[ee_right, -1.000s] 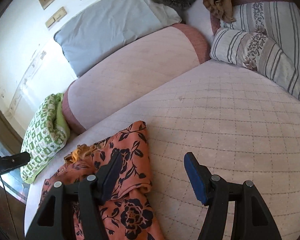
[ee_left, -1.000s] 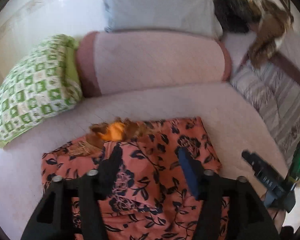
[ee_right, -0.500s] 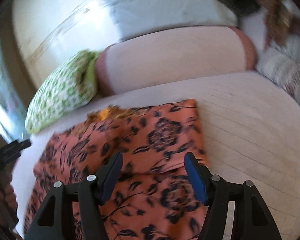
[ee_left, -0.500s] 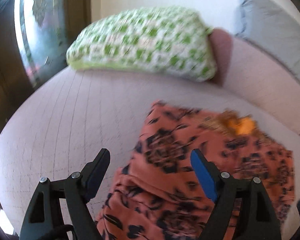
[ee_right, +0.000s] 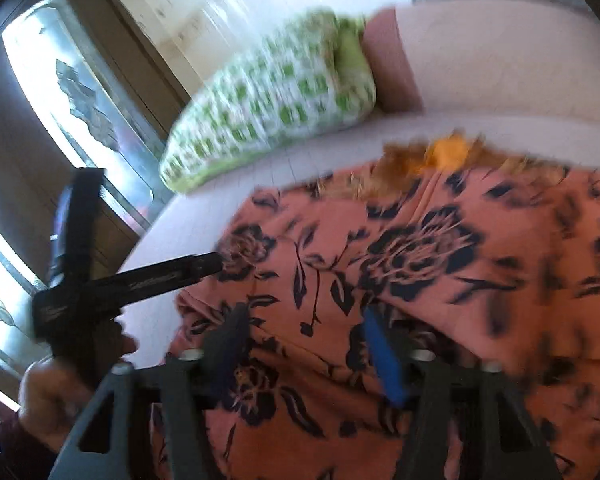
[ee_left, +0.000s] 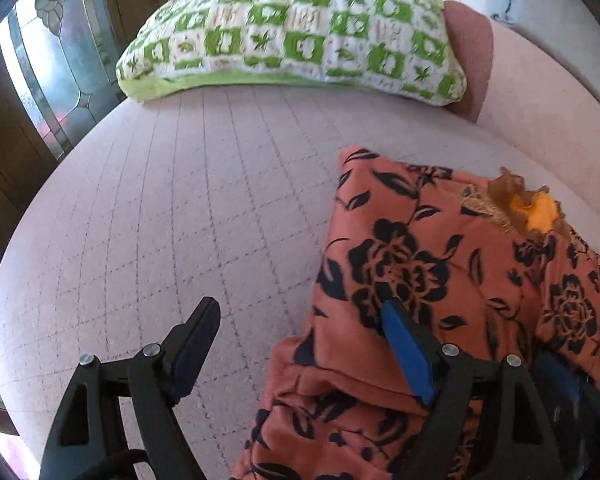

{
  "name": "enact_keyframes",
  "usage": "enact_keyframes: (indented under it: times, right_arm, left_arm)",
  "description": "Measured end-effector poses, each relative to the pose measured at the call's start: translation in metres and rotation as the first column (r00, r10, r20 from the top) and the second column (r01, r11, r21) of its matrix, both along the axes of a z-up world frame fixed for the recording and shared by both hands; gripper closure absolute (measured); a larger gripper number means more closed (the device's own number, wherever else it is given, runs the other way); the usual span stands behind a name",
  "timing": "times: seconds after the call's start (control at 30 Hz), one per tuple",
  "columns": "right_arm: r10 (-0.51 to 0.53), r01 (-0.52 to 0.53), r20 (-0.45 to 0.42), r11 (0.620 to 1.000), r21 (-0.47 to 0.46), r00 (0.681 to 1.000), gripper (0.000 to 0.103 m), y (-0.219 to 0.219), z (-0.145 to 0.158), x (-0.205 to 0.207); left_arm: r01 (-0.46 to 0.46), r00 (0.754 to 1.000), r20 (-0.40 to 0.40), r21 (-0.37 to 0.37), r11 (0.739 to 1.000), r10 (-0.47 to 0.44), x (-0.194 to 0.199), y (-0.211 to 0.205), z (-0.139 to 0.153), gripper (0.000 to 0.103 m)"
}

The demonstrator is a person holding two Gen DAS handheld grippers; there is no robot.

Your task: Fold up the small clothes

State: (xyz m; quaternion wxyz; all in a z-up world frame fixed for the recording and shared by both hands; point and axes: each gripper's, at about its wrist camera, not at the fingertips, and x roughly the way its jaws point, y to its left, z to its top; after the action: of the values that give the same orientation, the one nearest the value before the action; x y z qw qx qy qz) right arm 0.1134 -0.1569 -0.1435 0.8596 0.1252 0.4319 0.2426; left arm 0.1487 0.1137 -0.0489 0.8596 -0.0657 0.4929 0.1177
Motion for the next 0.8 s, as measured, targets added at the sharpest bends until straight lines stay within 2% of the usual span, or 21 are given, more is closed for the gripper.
enact_keyframes:
  times: [0.03,0.13,0.17,0.2,0.27,0.33,0.47,0.57,0.67,0.73,0.77,0.8]
  right_arm:
    - [-0.033,0.033,-0.004,0.999,-0.017,0.999,0.067,-0.005,-0.003,0.006]
    - [-0.207,0.212,0.071,0.975,-0.074,0.976,0.069,-0.041,0.009,0.012]
    - [-0.284,0.293,0.103,0.953,-0.084,0.953,0.069,-0.059,0.016,0.01]
    - [-0.402,0.419,0.145,0.901,-0.111,0.904,0.069,-0.085,0.026,0.004]
    - [-0.538,0.553,0.158,0.83,-0.073,0.828,0.069,-0.13,0.036,-0.013]
    - [-0.6,0.613,0.16,0.789,-0.048,0.784,0.069,-0.159,0.043,-0.033]
    - [-0.584,0.602,0.186,0.796,-0.056,0.79,0.065,-0.175,0.046,-0.063]
    - [-0.544,0.553,0.153,0.833,-0.018,0.825,0.065,-0.177,0.043,-0.06]
    - [-0.485,0.486,0.062,0.874,0.006,0.872,0.065,-0.173,0.027,-0.041]
    - [-0.433,0.43,-0.068,0.901,-0.055,0.899,0.065,-0.166,0.002,-0.02]
    - [-0.426,0.418,-0.113,0.904,-0.085,0.898,0.065,-0.164,-0.01,-0.013]
    - [-0.427,0.42,-0.111,0.904,-0.087,0.897,0.066,-0.164,-0.013,-0.012]
  left_arm:
    - [0.003,1.0,-0.005,-0.007,1.0,-0.004,0.001,0.002,-0.001,0.02]
    - [0.015,0.999,-0.028,-0.024,1.0,-0.015,0.003,0.006,-0.006,0.02]
    - [0.012,0.999,-0.035,-0.019,1.0,-0.013,0.003,0.007,-0.007,0.02]
    - [0.012,0.999,-0.04,-0.017,1.0,-0.013,0.003,0.007,-0.007,0.02]
    - [0.012,0.999,-0.046,-0.023,1.0,-0.013,0.002,0.007,-0.007,0.02]
    - [0.005,0.999,-0.043,-0.022,1.0,-0.006,0.0,0.008,-0.005,0.02]
    - [-0.021,1.0,0.003,-0.014,1.0,0.021,-0.007,0.007,0.006,0.02]
    - [0.011,1.0,0.016,0.019,1.0,-0.011,-0.009,-0.003,0.008,0.02]
    - [0.034,0.998,-0.054,0.064,0.997,-0.031,-0.003,-0.009,-0.009,0.02]
    - [0.031,0.996,-0.081,0.051,0.998,-0.027,0.0,-0.008,-0.017,0.018]
    - [0.017,0.997,-0.075,0.038,0.999,-0.014,0.001,-0.005,-0.015,0.018]
    - [0.009,0.997,-0.071,0.03,1.0,-0.007,0.002,-0.004,-0.013,0.019]
